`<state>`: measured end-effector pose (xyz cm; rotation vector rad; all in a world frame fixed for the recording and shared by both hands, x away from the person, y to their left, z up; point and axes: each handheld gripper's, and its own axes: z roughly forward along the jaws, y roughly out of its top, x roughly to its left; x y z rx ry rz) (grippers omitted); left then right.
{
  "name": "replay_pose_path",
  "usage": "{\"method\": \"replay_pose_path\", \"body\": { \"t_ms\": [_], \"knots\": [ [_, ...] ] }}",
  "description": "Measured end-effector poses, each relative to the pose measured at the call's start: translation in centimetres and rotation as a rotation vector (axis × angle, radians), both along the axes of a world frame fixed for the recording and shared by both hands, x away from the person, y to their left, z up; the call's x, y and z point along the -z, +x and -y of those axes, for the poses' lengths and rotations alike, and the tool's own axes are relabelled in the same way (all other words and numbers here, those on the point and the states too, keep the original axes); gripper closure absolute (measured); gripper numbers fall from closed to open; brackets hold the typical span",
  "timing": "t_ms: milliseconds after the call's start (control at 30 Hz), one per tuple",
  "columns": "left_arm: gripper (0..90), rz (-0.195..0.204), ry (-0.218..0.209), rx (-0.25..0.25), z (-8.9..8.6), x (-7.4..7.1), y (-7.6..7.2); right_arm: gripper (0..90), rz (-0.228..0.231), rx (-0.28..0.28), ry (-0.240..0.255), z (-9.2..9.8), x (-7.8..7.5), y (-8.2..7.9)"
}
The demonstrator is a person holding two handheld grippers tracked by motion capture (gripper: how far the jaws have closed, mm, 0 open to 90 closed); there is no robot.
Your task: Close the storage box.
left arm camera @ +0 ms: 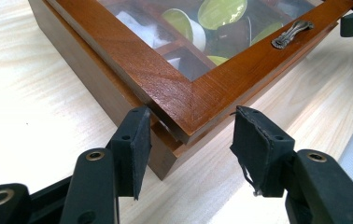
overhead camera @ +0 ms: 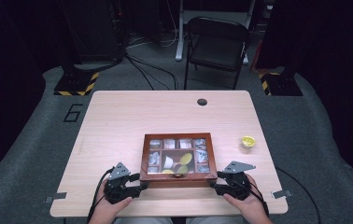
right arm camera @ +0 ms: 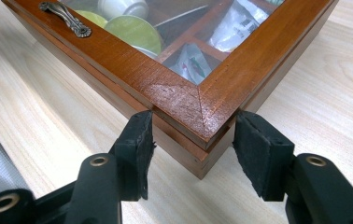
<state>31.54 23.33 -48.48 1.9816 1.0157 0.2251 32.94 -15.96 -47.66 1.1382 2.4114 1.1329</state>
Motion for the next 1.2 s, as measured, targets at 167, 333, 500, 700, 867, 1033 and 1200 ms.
{"method": "replay_pose_path", "body": {
  "t_ms": [167,333,500,700,867,1033,1200],
  "knots": [
    [46.7,-0.001,0.013,-0.001,0.1,0.1,0.0,46.9,-0.003,-0.003,0.000,0.1,0.0,0.0],
    [46.7,-0.015,0.007,-0.002,0.0,0.2,0.0,46.9,-0.004,-0.005,0.004,0.1,0.0,0.0],
    [46.4,-0.026,0.003,-0.011,-0.2,0.2,0.1,46.5,0.003,-0.007,0.000,0.3,-0.1,0.0],
    [45.0,-0.017,-0.035,-0.015,-0.7,-0.2,0.3,46.2,-0.001,0.013,0.021,0.9,-0.5,0.1],
    [43.5,-0.011,-0.088,-0.019,-1.2,-0.7,0.4,46.1,0.023,0.026,0.054,1.3,-1.3,-0.1],
    [43.1,-0.001,-0.100,-0.034,-1.7,-1.0,0.7,45.9,0.050,0.038,0.051,1.7,-1.8,-0.1],
    [41.5,0.003,-0.102,-0.044,-2.1,-1.0,1.1,45.2,0.030,0.042,0.056,2.2,-1.5,0.2]
  ]
}}
